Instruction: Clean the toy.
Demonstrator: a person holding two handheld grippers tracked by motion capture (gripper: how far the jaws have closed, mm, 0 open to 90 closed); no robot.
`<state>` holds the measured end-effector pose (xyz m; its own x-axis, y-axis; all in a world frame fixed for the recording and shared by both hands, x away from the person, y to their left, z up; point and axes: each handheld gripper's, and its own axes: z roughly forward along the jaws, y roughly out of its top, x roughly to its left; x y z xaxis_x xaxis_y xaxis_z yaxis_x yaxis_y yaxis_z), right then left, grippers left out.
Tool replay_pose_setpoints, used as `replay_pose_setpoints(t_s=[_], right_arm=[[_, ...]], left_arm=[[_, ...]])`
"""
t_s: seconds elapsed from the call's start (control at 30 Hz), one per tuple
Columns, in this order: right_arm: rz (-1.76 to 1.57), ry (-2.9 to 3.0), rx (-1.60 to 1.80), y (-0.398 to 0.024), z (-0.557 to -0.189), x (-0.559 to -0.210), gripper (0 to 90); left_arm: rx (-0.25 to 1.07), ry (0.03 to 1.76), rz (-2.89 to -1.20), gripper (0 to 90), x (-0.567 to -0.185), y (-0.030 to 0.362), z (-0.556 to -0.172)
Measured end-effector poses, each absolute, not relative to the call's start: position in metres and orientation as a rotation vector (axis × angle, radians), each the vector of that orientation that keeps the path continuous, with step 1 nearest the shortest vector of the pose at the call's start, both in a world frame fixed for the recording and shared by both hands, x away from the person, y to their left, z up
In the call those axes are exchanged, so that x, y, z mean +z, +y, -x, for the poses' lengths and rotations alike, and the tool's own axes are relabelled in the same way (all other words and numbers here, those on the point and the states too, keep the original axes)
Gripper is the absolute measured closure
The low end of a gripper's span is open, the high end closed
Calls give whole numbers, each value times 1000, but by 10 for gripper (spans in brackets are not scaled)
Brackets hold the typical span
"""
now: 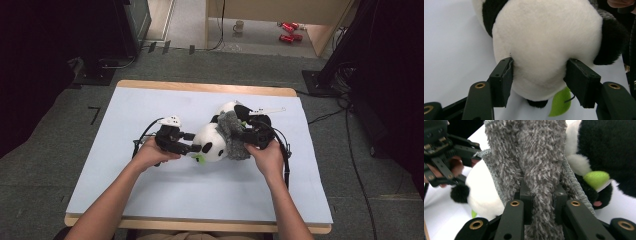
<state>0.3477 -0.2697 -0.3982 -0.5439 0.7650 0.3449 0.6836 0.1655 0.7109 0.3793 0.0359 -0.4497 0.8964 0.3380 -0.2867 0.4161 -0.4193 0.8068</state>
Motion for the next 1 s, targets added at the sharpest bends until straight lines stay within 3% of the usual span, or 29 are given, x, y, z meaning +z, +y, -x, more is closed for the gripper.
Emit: replay_pose_setpoints(t_s=[0.27,0.57,0.8,1.0], right_arm=[[-1451,2312,1338,-264,-346,-401,776],[-1437,2285,1342,-258,-344,-398,777],[-1365,2221,1399,-254,-337,-379,778],[-1316,2235,1498,-244,-329,-367,778]], left_arm=[[-93,557,-2038,461,-457,30,-373],[51,598,-2034,769,-451,33,-359],[158,698,-1941,786,-433,46,-340],[38,707,-2008,766,-445,41,-339]])
